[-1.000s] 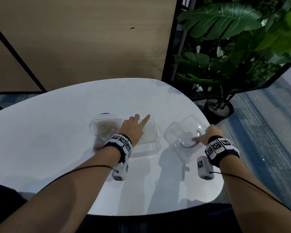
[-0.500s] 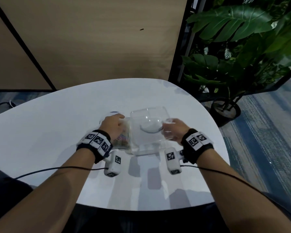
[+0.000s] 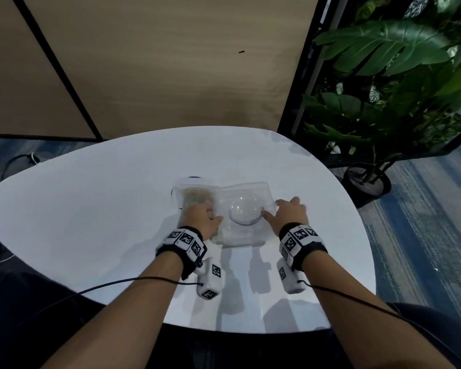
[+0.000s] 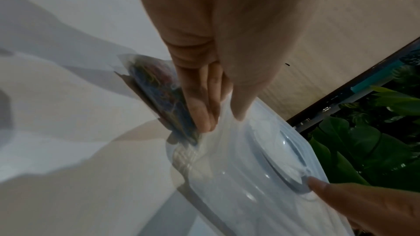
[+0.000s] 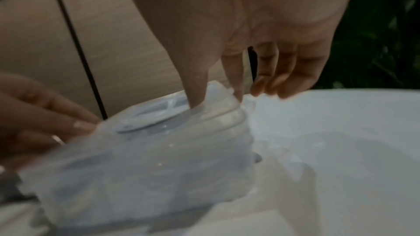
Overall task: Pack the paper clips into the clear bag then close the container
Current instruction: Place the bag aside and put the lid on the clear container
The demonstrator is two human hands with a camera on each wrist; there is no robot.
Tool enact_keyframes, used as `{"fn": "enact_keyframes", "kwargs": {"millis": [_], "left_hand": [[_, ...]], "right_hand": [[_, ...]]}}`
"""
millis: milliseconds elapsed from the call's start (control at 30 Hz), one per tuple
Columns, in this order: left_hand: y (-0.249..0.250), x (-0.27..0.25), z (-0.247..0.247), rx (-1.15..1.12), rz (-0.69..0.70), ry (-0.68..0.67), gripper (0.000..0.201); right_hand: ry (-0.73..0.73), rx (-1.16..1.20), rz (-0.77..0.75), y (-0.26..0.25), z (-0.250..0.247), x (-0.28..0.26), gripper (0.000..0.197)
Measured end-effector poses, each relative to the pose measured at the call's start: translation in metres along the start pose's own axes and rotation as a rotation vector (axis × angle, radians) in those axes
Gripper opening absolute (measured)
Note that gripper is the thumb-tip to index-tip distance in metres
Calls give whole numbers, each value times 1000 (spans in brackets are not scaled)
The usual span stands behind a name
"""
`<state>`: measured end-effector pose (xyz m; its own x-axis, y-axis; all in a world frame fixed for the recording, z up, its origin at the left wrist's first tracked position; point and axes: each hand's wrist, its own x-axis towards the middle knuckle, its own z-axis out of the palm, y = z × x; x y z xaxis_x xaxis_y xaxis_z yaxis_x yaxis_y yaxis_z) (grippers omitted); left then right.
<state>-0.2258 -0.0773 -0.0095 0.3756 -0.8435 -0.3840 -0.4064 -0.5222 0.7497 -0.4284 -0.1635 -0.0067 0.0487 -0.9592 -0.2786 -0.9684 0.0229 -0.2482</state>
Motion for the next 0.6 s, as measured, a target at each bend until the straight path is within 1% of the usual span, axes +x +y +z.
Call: {"fn": "enact_keyframes", "kwargs": {"millis": [33,67,100,133,167,200,233,300,367,400,467,500,533,567,600], "left_hand": [[0,1,1,-25,-11,11,33],[1,0,1,-35,-26,18,42],[2,1,1,-47,-37,23,46],[4,0,1,-52,-42,30,43],[5,1,1,-48,-43,50,32],[7,2,0,-25,-48,67,16],[9,2,0,-5,-53,87,9],[14,4,-1,29,-74,113,22],[17,2,0,83,-82,122,23],[18,1,0,102,-88,125,22],[19,-1,2,117,-75,134,19],[22,-4,3,135,-75,128,14],[27,-13,2,150,-72,122,5],[31,-21,0,178,-50,118,8],[34,-27,1,216,-37,125,17]], "right_hand": [[31,-24,-11,2,0,0,54],[26,2,-13,3,0,0,53],[-5,62,-3,4,1,1,54],[-41,114,5,3,0,0,56],[-71,149,31,4,2,3,57],[-86,183,53,7,2,6,58],[-89,229,91,9,0,7,57],[-103,369,160,15,-4,10,43],[-151,464,198,20,-6,8,27],[-162,480,203,22,-5,6,24],[-140,477,200,24,-4,0,21],[-127,460,203,25,-3,-6,21],[-110,434,203,25,-3,-10,23],[-101,403,201,23,-6,-18,26],[-89,357,194,23,-7,-22,30]]}}
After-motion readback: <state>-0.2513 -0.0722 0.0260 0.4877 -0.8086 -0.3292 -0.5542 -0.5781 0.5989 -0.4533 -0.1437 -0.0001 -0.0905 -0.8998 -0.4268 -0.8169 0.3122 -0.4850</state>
